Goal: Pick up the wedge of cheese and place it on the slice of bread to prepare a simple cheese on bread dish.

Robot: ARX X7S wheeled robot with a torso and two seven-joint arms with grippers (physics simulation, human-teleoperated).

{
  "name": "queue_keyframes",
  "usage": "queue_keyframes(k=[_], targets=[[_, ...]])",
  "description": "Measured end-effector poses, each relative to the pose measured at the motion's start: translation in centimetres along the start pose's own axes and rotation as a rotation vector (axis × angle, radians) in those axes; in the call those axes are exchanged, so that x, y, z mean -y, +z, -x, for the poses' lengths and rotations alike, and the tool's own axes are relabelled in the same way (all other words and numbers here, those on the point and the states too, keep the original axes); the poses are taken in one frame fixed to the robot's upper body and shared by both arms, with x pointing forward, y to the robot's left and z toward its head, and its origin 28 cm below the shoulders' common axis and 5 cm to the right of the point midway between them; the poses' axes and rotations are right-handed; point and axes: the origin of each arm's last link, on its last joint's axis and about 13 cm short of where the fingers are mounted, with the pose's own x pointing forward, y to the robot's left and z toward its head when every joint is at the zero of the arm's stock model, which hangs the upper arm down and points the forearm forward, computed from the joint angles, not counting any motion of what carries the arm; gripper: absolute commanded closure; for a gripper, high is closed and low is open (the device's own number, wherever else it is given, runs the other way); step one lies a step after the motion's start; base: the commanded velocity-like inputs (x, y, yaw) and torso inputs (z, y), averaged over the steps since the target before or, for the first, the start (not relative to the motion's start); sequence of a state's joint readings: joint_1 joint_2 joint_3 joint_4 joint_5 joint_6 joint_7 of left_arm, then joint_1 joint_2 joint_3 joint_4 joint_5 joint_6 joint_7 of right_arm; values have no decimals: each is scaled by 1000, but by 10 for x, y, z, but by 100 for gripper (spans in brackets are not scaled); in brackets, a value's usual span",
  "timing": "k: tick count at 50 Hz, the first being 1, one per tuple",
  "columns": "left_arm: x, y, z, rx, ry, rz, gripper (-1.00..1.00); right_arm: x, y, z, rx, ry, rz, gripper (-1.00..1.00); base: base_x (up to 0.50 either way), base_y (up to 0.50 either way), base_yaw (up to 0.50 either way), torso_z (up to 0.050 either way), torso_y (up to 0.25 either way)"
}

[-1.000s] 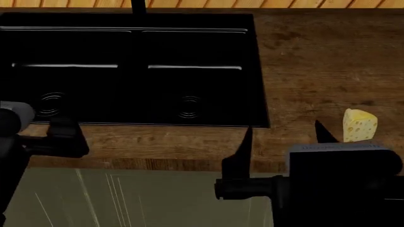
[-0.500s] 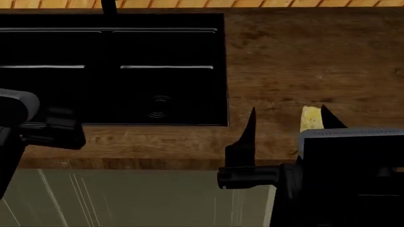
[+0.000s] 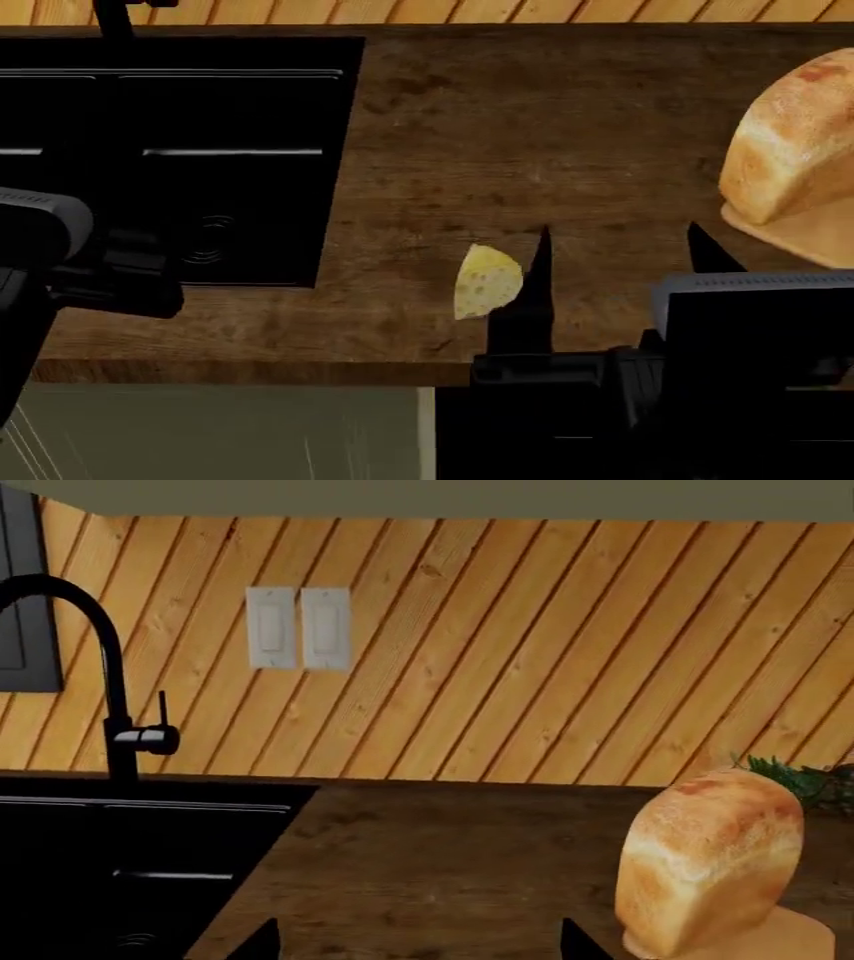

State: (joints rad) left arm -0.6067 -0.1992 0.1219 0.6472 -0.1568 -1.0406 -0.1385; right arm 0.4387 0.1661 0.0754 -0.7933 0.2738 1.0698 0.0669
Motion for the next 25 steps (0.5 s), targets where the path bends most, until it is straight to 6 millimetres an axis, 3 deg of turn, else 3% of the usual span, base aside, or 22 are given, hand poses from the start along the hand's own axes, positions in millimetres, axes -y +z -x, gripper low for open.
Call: queue_keyframes(k=[14,25], targets=[[-1,0,-1,-4,22,16,-100,0,1,-1,3,4,1,-100,314,-341,0,0,0],[-1,-1,0,-3,37,23,-100,-1,3,1,8,6,14,-100,329,-20,0,0,0]])
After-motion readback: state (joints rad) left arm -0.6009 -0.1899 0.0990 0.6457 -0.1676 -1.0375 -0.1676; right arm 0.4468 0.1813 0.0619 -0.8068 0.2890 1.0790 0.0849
